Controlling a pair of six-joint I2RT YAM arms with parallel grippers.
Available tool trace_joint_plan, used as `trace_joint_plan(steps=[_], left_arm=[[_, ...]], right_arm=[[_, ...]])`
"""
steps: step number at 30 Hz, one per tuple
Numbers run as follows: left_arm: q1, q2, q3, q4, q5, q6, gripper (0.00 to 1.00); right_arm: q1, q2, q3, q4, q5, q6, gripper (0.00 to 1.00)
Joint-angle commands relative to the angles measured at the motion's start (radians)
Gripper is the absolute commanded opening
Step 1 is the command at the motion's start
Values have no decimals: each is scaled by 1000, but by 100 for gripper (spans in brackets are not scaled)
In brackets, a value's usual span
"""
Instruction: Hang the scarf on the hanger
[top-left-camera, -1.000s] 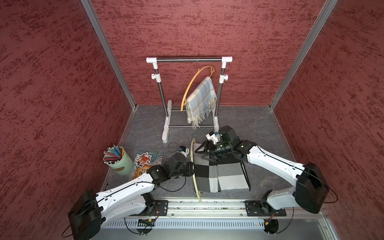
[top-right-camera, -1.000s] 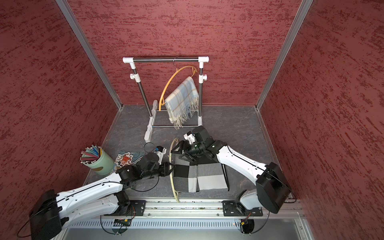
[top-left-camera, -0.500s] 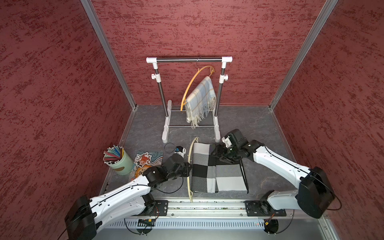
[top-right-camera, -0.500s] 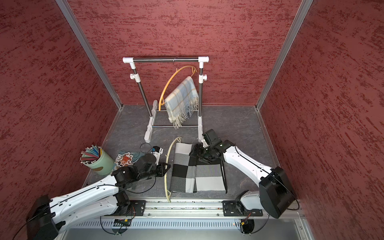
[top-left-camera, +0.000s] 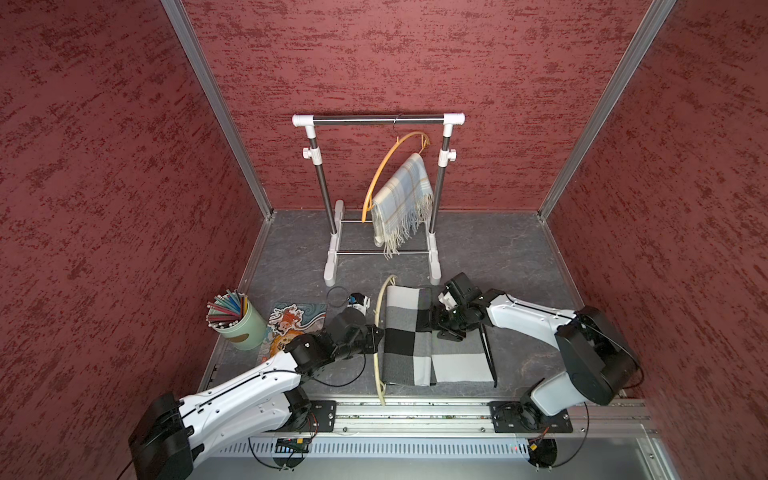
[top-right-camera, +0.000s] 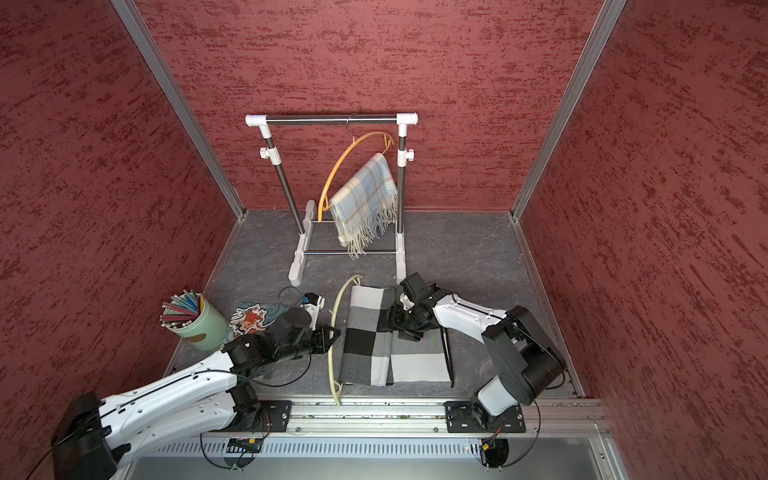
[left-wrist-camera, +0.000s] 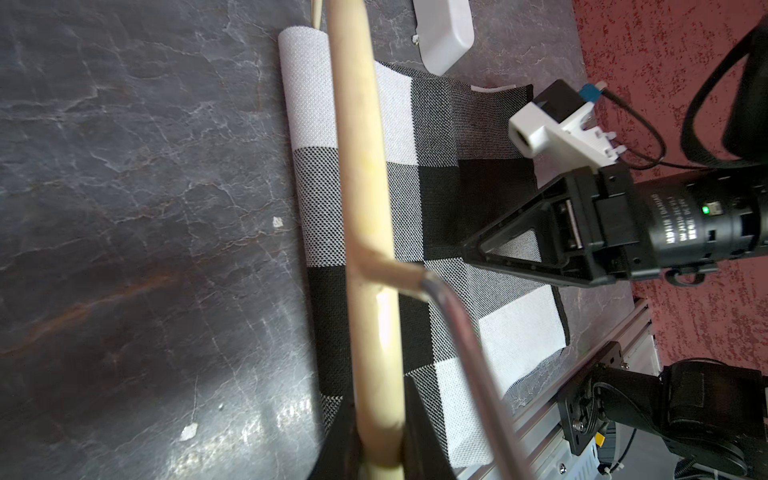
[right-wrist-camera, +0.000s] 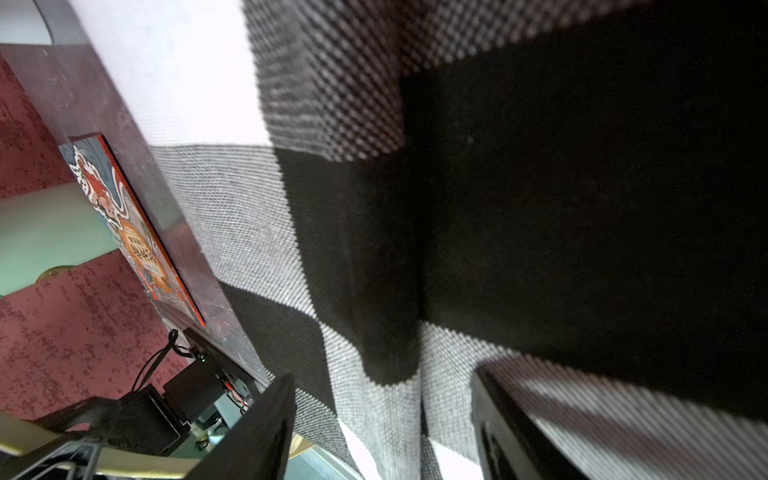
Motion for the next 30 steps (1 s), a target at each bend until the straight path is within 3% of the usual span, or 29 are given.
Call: trace_joint_plan(steps=[1,7,15,17,20,22,23,27,28,30], left_arm=[[8,7,-18,5,7,6,0],[13,12,-21,20,25,2,0],[19,23,-21,25,38,0,0],[24,21,-13,11,37,-9,0],[33,16,10,-30,39,-32,0],[39,8,29,-53,53,-40,0],[43,4,39,-62,64,-45,0],[56,-6,93,-130,95,-62,0],[57,-11,115,-161,95,-63,0],[68,-29,175,-253,87,-58,0]], right_arm=[[-1,37,-16,137,-78,27,69],[0,66,-30,229,-140,61,57],[-1,70,-58,322,-179,99,30],[0,91,-66,358,-193,114,32],[1,109,-71,380,-196,118,51],[1,112,-73,392,-204,115,49],[2,114,-72,396,-208,115,44],[2,109,-72,432,-227,126,6],[1,97,-72,442,-234,132,0],[2,51,-67,449,-244,144,0]])
